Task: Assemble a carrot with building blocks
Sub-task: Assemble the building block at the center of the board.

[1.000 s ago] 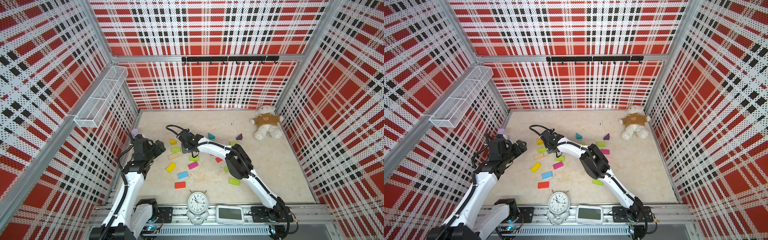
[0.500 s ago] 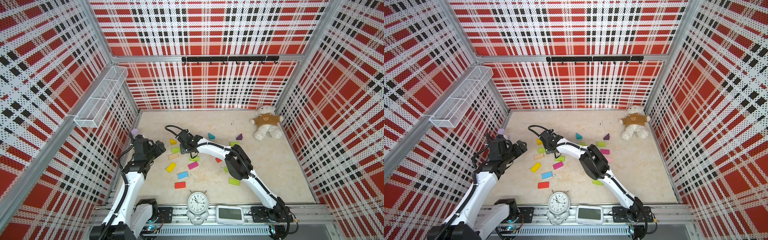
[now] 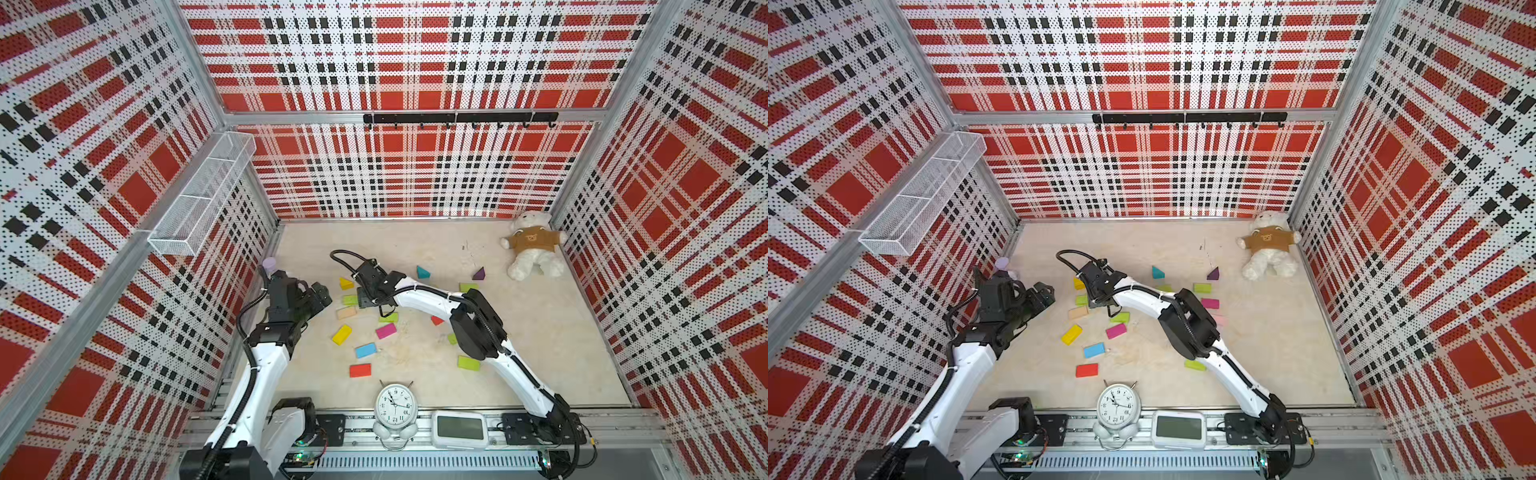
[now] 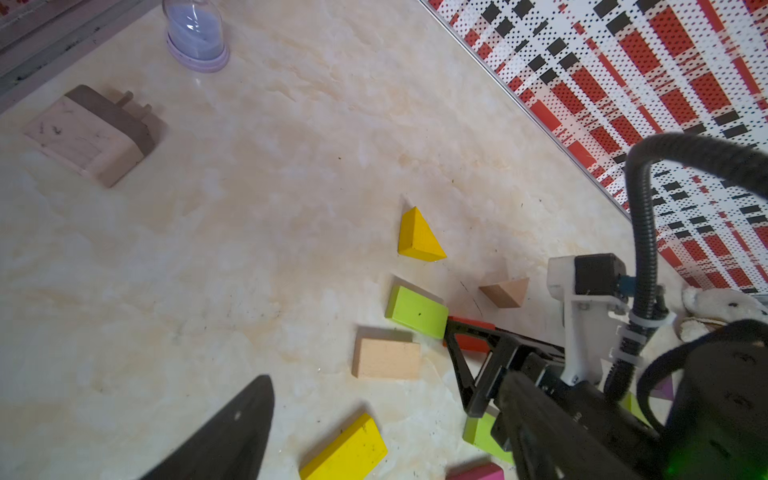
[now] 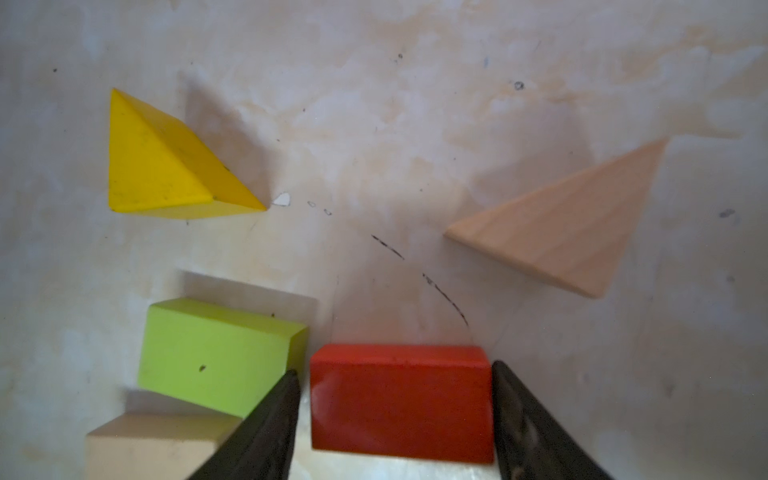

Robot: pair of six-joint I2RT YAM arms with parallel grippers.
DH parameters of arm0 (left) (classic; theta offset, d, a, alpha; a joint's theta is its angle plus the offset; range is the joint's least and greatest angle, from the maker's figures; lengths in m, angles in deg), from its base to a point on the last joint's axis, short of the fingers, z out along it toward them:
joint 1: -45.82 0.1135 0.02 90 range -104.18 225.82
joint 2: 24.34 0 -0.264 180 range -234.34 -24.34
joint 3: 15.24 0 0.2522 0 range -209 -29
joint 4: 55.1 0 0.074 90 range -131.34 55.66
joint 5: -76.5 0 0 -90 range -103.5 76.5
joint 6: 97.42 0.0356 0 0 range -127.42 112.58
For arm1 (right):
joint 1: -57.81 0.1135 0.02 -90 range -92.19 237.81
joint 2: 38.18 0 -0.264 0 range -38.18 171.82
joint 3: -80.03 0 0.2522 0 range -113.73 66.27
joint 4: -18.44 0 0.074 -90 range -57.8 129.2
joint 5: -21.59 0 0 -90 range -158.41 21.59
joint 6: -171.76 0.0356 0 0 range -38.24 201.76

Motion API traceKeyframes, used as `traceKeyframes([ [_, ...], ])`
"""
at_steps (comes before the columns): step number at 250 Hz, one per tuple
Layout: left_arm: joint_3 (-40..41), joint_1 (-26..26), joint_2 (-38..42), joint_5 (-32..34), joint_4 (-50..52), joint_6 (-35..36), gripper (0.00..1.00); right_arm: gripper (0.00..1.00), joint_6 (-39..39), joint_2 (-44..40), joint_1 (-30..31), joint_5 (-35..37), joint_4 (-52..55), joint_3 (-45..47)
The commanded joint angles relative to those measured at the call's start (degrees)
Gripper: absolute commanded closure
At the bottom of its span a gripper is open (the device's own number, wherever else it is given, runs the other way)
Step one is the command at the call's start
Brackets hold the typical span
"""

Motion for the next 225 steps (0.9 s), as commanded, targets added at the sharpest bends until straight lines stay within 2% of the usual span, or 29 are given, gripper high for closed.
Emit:
traceKeyframes([
  [1, 0.52, 0.53, -0.43, 0.11, -0.77, -0.08, 0.14, 0.28, 1.46, -6.32, 0.28, 0.88, -4.59, 4.21],
  [57, 0.77, 0.32, -0.85, -0.01, -1.05, -0.06, 0.21, 0.28, 0.96, -14.79, -0.72, 0.39, -11.02, 13.84],
  [90, 1.37, -1.08, -1.83, 0.91, -2.2, 0.13, 0.34, 0.3, -0.02, -18.99, -1.68, -1.48, -15.5, 19.67],
  [102, 1.69, -1.84, -2.76, 1.48, -2.89, -0.09, 0.39, 0.33, -0.76, -20.01, -2.29, -1.88, -16.82, 21.34],
  [140, 4.03, -3.43, -6.82, 0.47, -9.06, 1.03, 0.49, 0.48, -3.64, -21.37, -4.94, -9.19, -21.1, 26.28],
  [155, 5.34, -3.34, -8.49, -0.35, -12.2, 1.14, 0.51, 0.52, -5.19, -20.66, -5.65, -11.9, -21.89, 26.8],
  [179, 6.22, -3.43, -12.05, -2.12, -16.48, 2.23, 0.51, 0.67, -7.41, -19.2, -5.98, -12.15, -21.4, 26.47],
  [225, 4.92, -3.16, -19.09, -2.54, -18.66, 4.25, 0.51, 0.71, -8.15, -16.4, -6.57, -12.9, -21.76, 26.13],
])
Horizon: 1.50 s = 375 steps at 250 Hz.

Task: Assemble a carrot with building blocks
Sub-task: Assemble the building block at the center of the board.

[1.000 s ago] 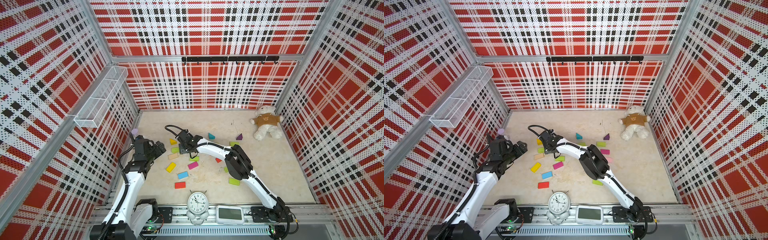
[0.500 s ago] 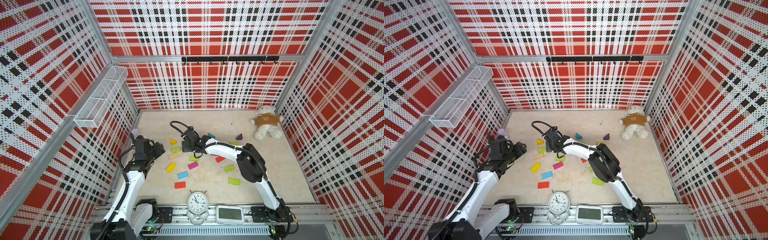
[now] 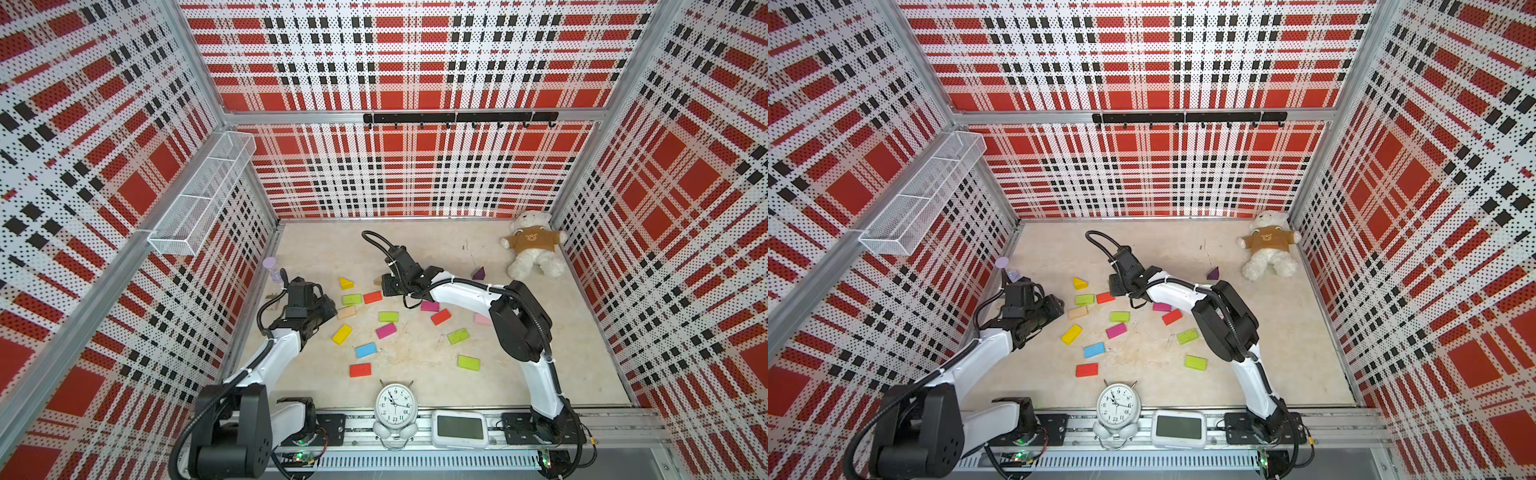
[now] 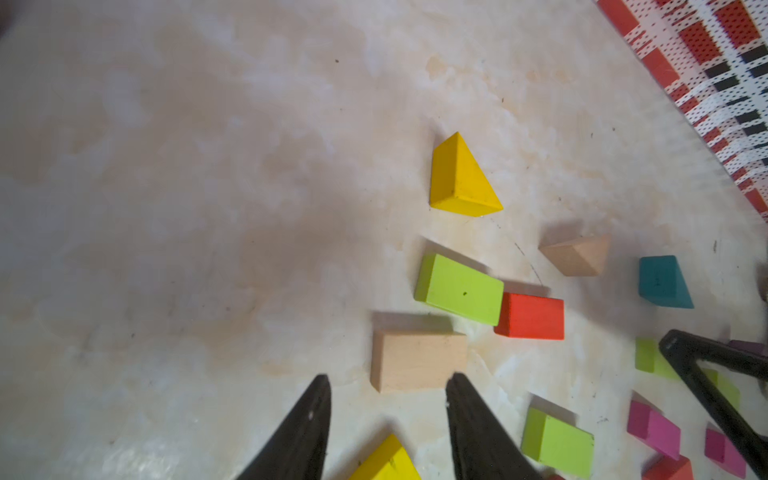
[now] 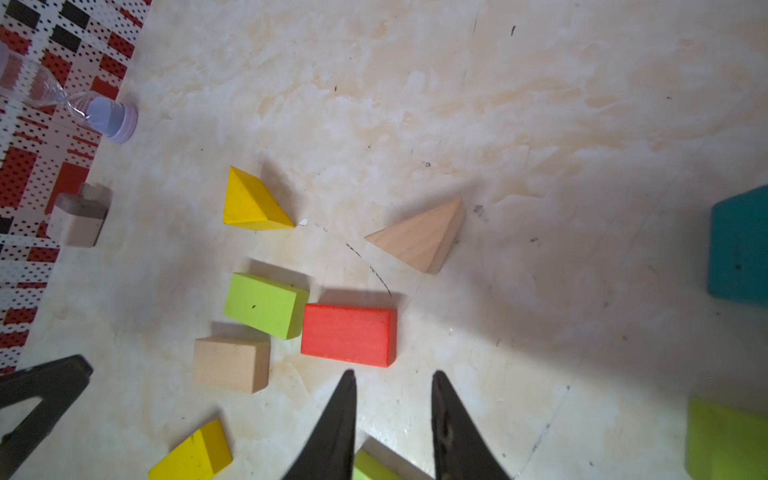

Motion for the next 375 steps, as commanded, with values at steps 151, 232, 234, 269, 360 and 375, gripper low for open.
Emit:
traceKeyframes([
  [151, -5.86, -0.17, -13.58, -5.05, -9.96, 5.04, 0.53, 0.74, -1.27, 7.37, -0.18, -3.26, -2.23, -2.89],
  [232, -6.22, -0.86, -15.26, -5.63, -10.4, 4.89, 0.54, 0.75, -1.85, 4.13, -1.05, -2.39, -3.54, -1.32],
  [234, -6.22, -0.92, -15.28, -5.64, -10.4, 4.87, 0.54, 0.75, -1.96, 4.25, -1.08, -2.4, -3.38, -1.54],
  [269, -6.25, -0.94, -15.53, -6.01, -10.49, 4.93, 0.55, 0.76, -2.69, 6.19, -1.58, -2.11, -2.03, -3.85],
  [360, -6.48, -1.14, -16.08, -6.02, -10.49, 4.8, 0.56, 0.76, -4.3, 9.55, -1.76, -0.05, -0.03, -7.22],
  [375, -6.58, -1.14, -16.26, -6.06, -10.49, 4.8, 0.57, 0.76, -4.38, 10.1, -1.78, 0.1, 0.07, -7.64],
])
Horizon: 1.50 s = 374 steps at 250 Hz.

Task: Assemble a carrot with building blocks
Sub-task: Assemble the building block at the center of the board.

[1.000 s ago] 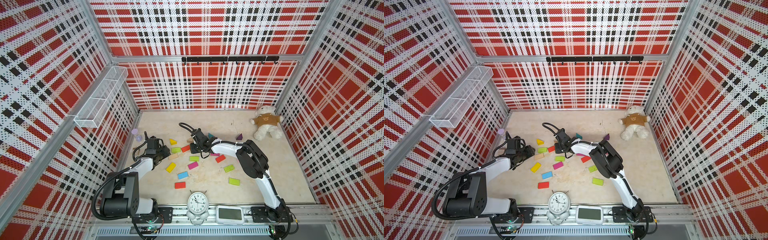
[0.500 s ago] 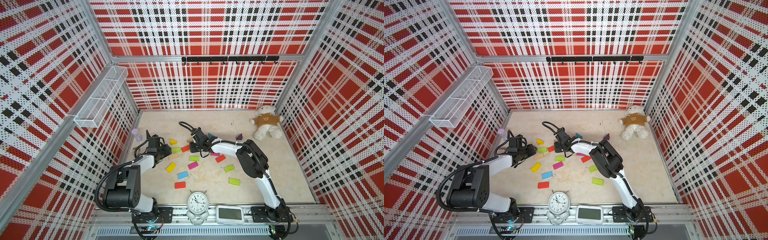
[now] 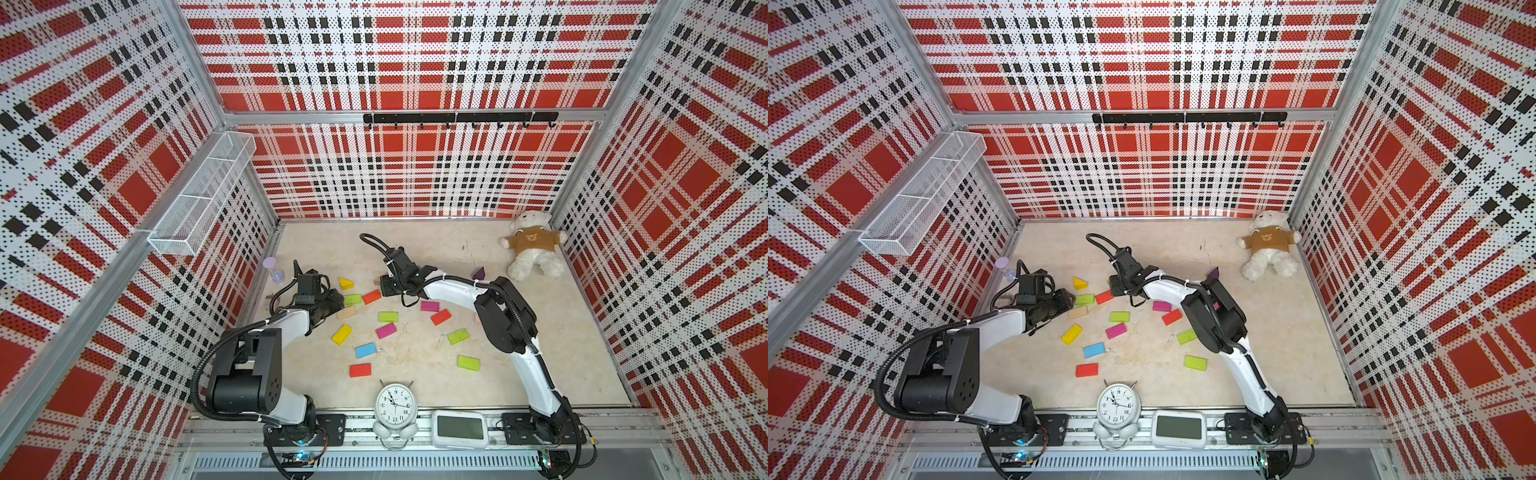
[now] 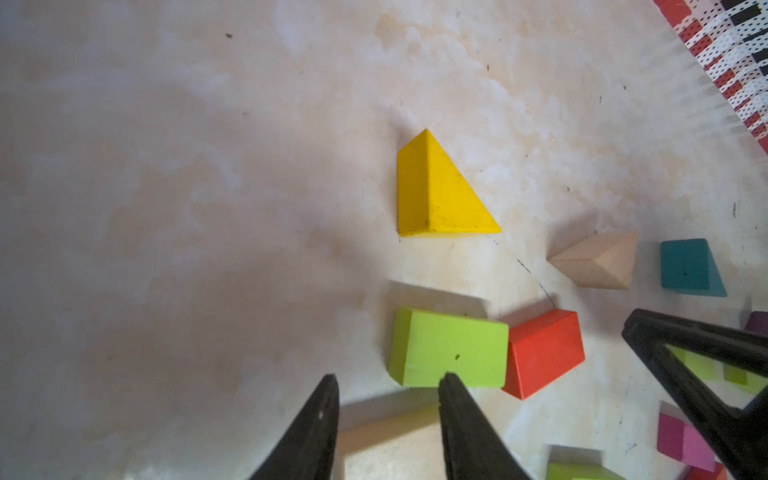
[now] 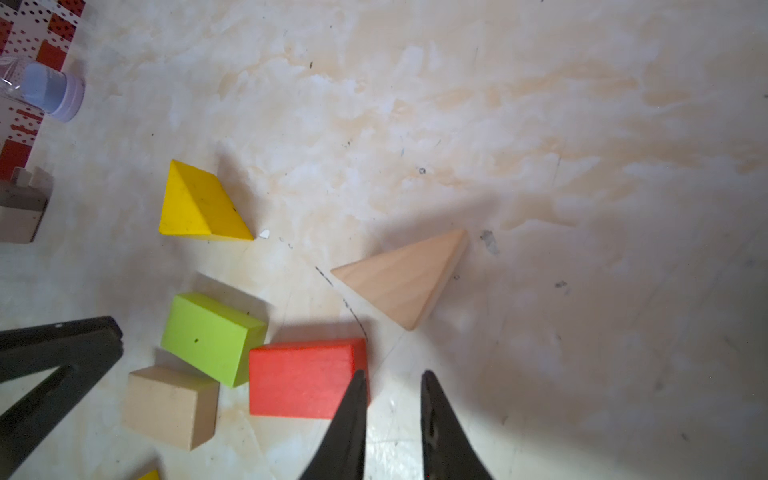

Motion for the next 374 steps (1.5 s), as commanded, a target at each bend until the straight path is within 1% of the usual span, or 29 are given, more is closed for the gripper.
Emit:
traceKeyframes([
  [1, -1.72, -0.53, -0.76, -0.17, -1.16, 0.45, 0.57, 0.76, -1.27, 2.51, 0.0, 1.29, 0.38, -1.67],
  [43, -1.89, -0.63, -1.19, -0.25, -1.17, 0.54, 0.57, 0.76, -1.41, 3.62, 0.19, 1.97, 1.39, -2.66],
  [175, -1.98, -0.56, -1.87, -0.53, -1.2, 0.67, 0.57, 0.76, -1.23, 3.45, 2.05, 3.2, 2.72, -2.98],
  [374, -2.33, -0.59, -2.71, -1.32, -1.33, 0.87, 0.59, 0.77, 1.26, 1.95, 3.61, 1.62, 1.74, -0.69],
])
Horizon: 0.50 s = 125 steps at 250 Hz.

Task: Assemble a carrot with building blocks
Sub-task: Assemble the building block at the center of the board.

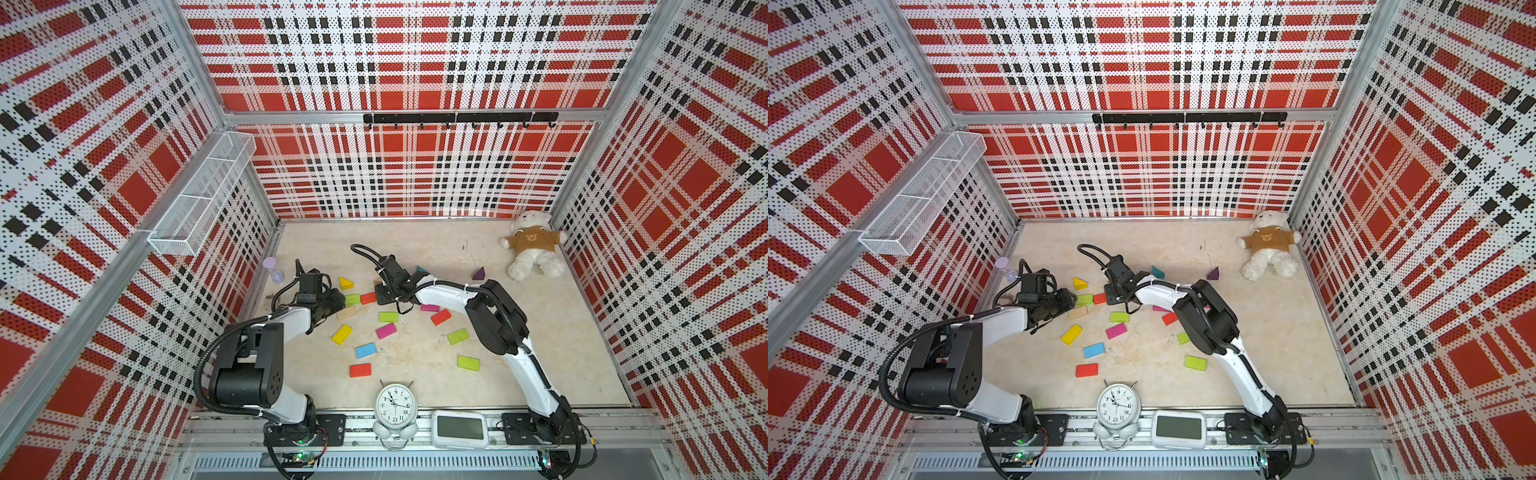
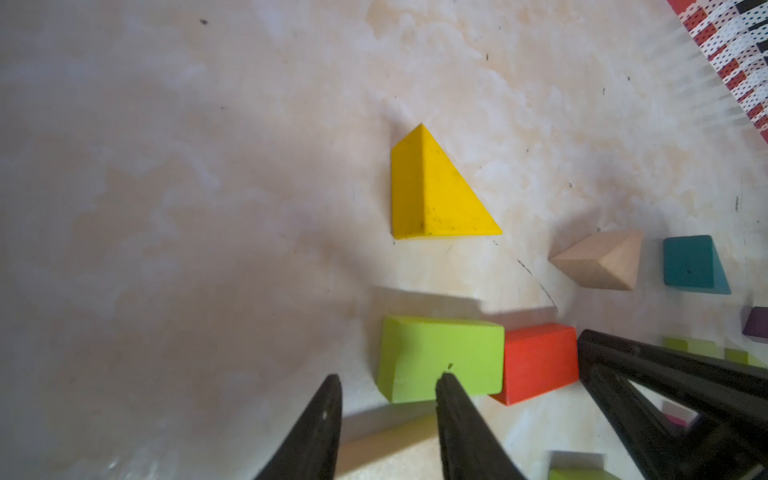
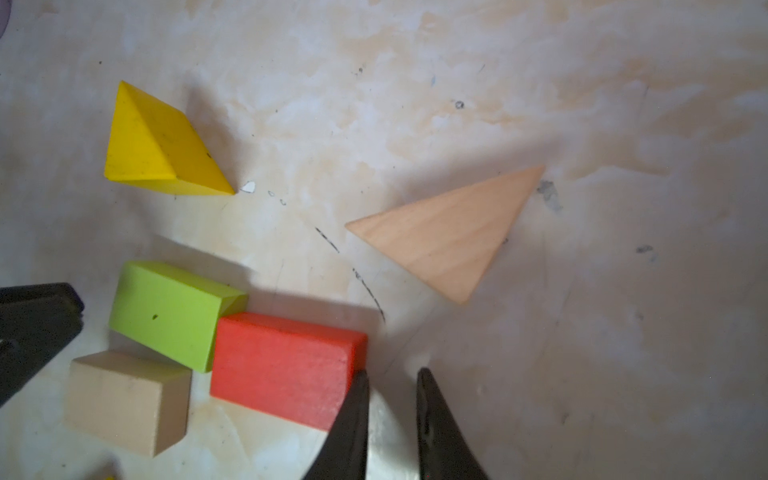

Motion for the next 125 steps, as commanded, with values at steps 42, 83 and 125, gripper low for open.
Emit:
traceKeyframes([
  [42, -1.74, -0.34, -0.92, -0.58, -1.01, 0.89, 0.59, 0.78, 1.34, -1.02, 0.97, -0.28, -1.36, 1.13],
  [83, -2.64, -0.37, -1.35, -0.49, -1.01, 0.89, 0.59, 0.77, 1.61, -1.44, 1.07, -0.19, -1.49, 1.71],
  [125, -4.28, -0.49, -2.6, -0.54, -1.27, 0.89, 0.59, 0.78, 1.79, -1.46, 1.1, -0.46, -1.73, 1.98],
])
